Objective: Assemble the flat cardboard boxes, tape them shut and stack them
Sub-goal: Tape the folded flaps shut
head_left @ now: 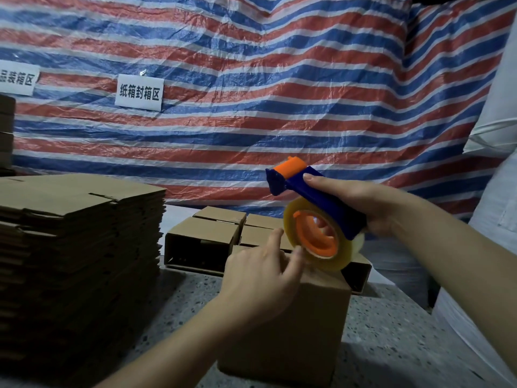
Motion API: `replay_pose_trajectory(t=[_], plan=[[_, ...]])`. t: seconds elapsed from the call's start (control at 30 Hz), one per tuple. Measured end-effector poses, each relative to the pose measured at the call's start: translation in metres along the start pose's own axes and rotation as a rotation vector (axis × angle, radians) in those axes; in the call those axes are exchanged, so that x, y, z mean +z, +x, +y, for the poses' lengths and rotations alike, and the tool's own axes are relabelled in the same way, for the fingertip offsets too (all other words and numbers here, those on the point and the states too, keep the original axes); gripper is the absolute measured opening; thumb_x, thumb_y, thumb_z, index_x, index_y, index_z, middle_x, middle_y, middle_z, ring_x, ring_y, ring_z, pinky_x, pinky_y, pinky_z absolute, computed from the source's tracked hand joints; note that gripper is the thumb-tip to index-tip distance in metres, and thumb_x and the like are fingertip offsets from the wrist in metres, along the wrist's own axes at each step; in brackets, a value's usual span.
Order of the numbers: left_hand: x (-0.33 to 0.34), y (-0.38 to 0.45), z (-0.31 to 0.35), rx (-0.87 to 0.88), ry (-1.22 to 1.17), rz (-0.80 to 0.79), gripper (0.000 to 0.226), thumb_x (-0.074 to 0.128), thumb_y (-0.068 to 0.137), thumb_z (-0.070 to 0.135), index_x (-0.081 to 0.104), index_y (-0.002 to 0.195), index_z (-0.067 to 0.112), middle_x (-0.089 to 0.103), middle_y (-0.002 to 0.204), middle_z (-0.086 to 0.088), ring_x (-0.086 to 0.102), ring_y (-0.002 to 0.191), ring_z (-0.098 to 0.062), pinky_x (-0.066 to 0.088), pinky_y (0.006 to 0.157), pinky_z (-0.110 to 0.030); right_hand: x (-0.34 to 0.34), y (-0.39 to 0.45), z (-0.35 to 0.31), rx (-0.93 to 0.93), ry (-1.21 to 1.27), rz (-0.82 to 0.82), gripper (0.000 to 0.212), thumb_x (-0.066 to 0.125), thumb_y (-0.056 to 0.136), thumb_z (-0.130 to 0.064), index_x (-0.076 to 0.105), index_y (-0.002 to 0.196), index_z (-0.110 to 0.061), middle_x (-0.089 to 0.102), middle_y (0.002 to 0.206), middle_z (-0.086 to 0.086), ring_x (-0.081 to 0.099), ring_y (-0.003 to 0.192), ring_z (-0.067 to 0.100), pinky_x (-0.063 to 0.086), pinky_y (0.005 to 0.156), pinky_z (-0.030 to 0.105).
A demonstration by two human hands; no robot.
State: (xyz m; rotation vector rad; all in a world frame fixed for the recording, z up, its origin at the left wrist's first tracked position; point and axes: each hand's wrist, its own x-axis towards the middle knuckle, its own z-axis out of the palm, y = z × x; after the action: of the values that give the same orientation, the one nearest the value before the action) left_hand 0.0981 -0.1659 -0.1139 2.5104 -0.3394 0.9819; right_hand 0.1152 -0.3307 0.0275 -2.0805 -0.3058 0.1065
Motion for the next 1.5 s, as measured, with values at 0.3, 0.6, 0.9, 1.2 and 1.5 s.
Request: replay_pose_trajectory(t=[0.3,0.6,0.9,1.2,1.5], plan=[[-0.028,0.022,-0.013,-0.331,-0.624,-0.219,0.043,0.022,0.093,0.049,0.06,0.094,0.028,0.072,0.093,0.005,0.065,0.092,-0.017,0.051,0.09,-0.045,-0.013,0.016,-0.011,0.105,-0.226,-0.157,0.08,0.077,0.063,-0.064,0.06,0.123,-0.014,0.076,0.084,0.009,0.07,0.063,0.017,0.055,0.054,0.028],[-0.053,0.038,-0.024,-0.653,-1.214,-0.163,0.053,0.027,0.106,0.042,0.061,0.084,0.008,0.076,0.081,-0.014,0.074,0.084,-0.029,0.054,0.088,-0.039,-0.01,0.021,-0.018,0.101,-0.374,-0.208,0.094,0.084,0.049,-0.071,0.062,0.119,-0.013,0.077,0.089,0.008,0.072,0.07,0.017,0.056,0.06,0.028],[-0.058,0.036,-0.028,-0.636,-1.175,-0.191,0.024,0.053,0.099,0.03,0.066,0.09,0.012,0.076,0.094,-0.01,0.074,0.089,-0.024,0.04,0.081,-0.037,-0.01,0.02,-0.016,0.079,-0.378,-0.219,0.088,0.076,0.052,-0.069,0.061,0.118,-0.013,0.077,0.087,0.006,0.072,0.069,0.016,0.056,0.059,0.027],[-0.057,0.029,-0.024,-0.558,-1.041,-0.137,0.016,0.059,0.097,0.021,0.071,0.087,0.019,0.077,0.083,0.001,0.073,0.087,-0.013,0.048,0.089,-0.038,-0.013,0.023,-0.031,0.1,-0.588,-0.24,0.087,0.071,0.048,-0.075,0.068,0.105,-0.01,0.076,0.08,0.006,0.071,0.064,0.016,0.055,0.055,0.023],[-0.05,0.027,-0.019,-0.579,-0.899,-0.121,0.026,0.048,0.1,0.022,0.069,0.088,0.012,0.076,0.08,0.001,0.06,0.068,-0.016,0.047,0.058,-0.027,-0.025,0.026,-0.033,0.219,-0.742,-0.242,0.093,0.072,0.045,-0.078,0.068,0.108,-0.01,0.078,0.086,0.009,0.075,0.07,0.018,0.056,0.057,0.024]])
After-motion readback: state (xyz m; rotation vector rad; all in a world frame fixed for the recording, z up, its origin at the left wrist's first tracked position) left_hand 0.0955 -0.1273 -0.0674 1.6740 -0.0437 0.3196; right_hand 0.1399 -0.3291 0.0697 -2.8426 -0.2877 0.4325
